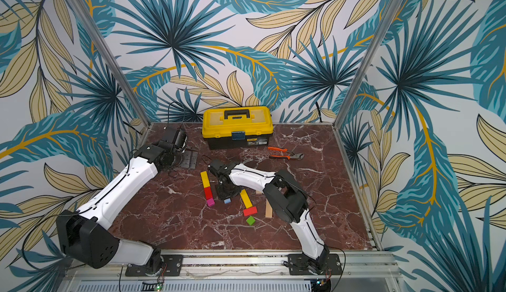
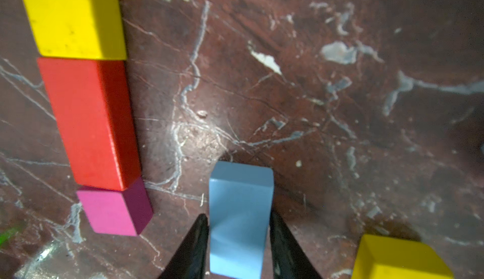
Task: Assemble the letter v with building blocks
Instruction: Place the building block at the center of the board.
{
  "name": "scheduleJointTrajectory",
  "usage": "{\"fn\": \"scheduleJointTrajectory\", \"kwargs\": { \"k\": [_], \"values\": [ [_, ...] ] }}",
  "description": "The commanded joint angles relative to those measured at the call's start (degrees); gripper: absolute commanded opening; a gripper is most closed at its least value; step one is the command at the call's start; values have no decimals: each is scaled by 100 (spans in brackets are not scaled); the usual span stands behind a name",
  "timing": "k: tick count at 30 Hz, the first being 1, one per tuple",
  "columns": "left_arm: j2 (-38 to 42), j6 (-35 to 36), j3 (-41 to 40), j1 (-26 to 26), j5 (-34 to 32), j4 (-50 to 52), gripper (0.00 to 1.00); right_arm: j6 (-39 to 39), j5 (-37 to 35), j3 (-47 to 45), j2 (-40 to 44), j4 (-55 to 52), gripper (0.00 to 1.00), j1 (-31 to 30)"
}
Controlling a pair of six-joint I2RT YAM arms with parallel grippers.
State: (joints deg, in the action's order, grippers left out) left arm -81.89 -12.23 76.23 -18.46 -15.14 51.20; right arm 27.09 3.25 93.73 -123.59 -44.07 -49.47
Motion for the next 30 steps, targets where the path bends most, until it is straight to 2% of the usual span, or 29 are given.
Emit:
{"fn": "scheduleJointTrajectory", "kwargs": {
  "k": [1,6,10,13,20,30],
  "values": [
    [-70,-3,-79,45,63,-101,99,68,14,-13,1,-143,46,8],
    [-51,-4,-80,45,67,-101,99,60,112,-161,243,-20,58,11],
    [-39,3,-74,56,55,-101,99,74,447,-601,624,260,71,14],
    [-37,-6,-73,53,55,-101,99,101,600,-1012,915,474,75,31],
    [-47,1,-70,58,90,-108,99,164,1283,-1695,1136,1193,79,150],
    [-44,2,-73,60,107,-110,99,99,1652,-1692,1002,1488,80,246]
  ]
}}
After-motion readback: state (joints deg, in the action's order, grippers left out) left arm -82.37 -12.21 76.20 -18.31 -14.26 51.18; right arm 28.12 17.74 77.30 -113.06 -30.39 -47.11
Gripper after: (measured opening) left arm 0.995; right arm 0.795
